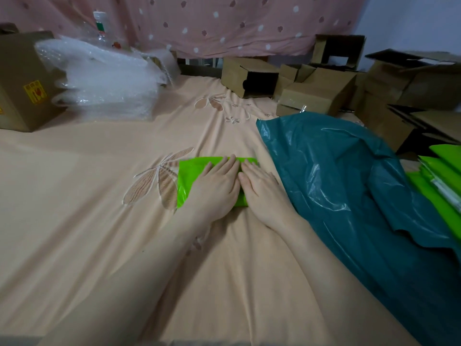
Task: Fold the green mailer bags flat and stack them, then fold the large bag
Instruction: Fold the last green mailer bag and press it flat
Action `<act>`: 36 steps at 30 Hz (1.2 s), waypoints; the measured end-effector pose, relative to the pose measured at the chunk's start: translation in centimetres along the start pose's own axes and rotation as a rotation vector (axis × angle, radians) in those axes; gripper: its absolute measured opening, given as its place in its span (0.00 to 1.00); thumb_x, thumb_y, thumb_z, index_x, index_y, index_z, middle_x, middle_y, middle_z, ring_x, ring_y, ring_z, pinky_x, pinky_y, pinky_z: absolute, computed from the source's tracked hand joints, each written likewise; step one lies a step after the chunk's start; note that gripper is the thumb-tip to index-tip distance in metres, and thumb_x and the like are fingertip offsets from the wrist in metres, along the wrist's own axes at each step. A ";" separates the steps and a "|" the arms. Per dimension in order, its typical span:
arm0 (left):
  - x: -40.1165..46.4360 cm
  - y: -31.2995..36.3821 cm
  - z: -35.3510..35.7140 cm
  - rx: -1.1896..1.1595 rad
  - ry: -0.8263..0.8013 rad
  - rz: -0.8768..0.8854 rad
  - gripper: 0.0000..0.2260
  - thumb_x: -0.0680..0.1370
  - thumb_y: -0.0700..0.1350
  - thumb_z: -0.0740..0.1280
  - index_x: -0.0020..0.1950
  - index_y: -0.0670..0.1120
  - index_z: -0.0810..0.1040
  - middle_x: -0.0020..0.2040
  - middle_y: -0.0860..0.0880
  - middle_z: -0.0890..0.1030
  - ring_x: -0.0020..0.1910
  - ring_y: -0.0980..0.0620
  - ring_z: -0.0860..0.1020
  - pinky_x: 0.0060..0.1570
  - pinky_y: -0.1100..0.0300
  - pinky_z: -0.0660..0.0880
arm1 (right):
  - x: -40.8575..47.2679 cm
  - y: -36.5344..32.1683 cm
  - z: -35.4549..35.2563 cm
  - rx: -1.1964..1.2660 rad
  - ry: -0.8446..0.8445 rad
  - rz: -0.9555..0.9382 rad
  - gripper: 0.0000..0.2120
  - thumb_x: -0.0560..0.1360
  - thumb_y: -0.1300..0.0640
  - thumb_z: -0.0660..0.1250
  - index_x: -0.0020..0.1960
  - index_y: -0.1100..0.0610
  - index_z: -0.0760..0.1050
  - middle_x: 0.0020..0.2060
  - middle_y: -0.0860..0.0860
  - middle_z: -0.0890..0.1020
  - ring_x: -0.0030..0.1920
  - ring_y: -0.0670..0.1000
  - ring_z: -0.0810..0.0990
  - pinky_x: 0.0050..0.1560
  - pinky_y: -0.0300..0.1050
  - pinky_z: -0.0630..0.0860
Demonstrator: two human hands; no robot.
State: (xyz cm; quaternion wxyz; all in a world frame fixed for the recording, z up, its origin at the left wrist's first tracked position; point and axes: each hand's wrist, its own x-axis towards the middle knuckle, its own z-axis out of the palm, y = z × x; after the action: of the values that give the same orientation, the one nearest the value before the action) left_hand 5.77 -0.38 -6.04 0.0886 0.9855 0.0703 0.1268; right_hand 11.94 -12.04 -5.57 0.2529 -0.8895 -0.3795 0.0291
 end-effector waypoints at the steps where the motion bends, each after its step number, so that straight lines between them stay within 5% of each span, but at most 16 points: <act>1: -0.1 -0.2 0.3 0.009 -0.003 0.011 0.35 0.72 0.57 0.32 0.77 0.47 0.52 0.77 0.50 0.53 0.76 0.53 0.51 0.73 0.55 0.48 | 0.0 0.1 0.1 0.007 -0.019 0.004 0.24 0.82 0.48 0.46 0.76 0.55 0.56 0.76 0.48 0.57 0.76 0.45 0.52 0.75 0.49 0.47; 15: 0.1 -0.5 1.3 0.060 0.010 0.026 0.39 0.68 0.55 0.28 0.76 0.45 0.54 0.77 0.48 0.56 0.76 0.52 0.53 0.73 0.56 0.48 | 0.3 0.4 0.9 -0.001 -0.040 -0.011 0.25 0.82 0.47 0.47 0.75 0.58 0.58 0.75 0.53 0.60 0.75 0.47 0.55 0.75 0.47 0.51; 21: -0.1 -0.6 1.5 0.027 0.051 0.036 0.38 0.70 0.55 0.30 0.76 0.39 0.49 0.77 0.42 0.55 0.76 0.48 0.55 0.73 0.56 0.50 | 0.3 0.8 0.8 0.002 -0.101 0.005 0.26 0.82 0.45 0.43 0.77 0.54 0.52 0.77 0.48 0.53 0.76 0.44 0.50 0.75 0.46 0.44; 25: -0.4 -0.6 1.5 -0.099 0.137 0.031 0.32 0.75 0.54 0.37 0.77 0.42 0.50 0.77 0.42 0.54 0.76 0.50 0.52 0.73 0.58 0.47 | 0.0 0.7 1.0 0.023 -0.046 -0.004 0.26 0.81 0.44 0.43 0.77 0.52 0.52 0.77 0.45 0.50 0.76 0.42 0.45 0.76 0.49 0.42; 29: -0.6 -0.4 0.2 -0.522 0.298 -0.040 0.21 0.78 0.46 0.54 0.71 0.45 0.63 0.74 0.45 0.63 0.74 0.52 0.57 0.71 0.62 0.51 | -0.2 0.6 0.7 0.103 0.121 -0.037 0.25 0.82 0.47 0.48 0.76 0.56 0.54 0.77 0.48 0.49 0.77 0.48 0.47 0.76 0.47 0.46; 32: -1.2 -1.1 -0.8 -0.510 0.410 -0.074 0.21 0.73 0.44 0.57 0.66 0.43 0.67 0.69 0.47 0.68 0.72 0.49 0.61 0.66 0.68 0.53 | -0.7 0.5 0.5 0.143 0.211 0.005 0.25 0.81 0.50 0.53 0.76 0.56 0.55 0.77 0.53 0.53 0.76 0.53 0.52 0.75 0.49 0.50; 36: -2.4 -2.4 -0.8 -0.348 0.354 -0.289 0.25 0.74 0.52 0.59 0.69 0.43 0.65 0.69 0.44 0.67 0.70 0.45 0.63 0.67 0.56 0.58 | -1.5 0.1 0.4 0.110 0.177 0.098 0.26 0.80 0.50 0.55 0.74 0.58 0.55 0.66 0.61 0.71 0.68 0.59 0.65 0.68 0.52 0.62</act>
State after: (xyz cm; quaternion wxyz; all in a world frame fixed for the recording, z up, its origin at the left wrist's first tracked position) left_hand 3.01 1.72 -6.31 0.2600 0.8977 0.2017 0.2930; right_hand 10.84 -12.98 -6.15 0.3319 -0.8909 -0.3096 -0.0164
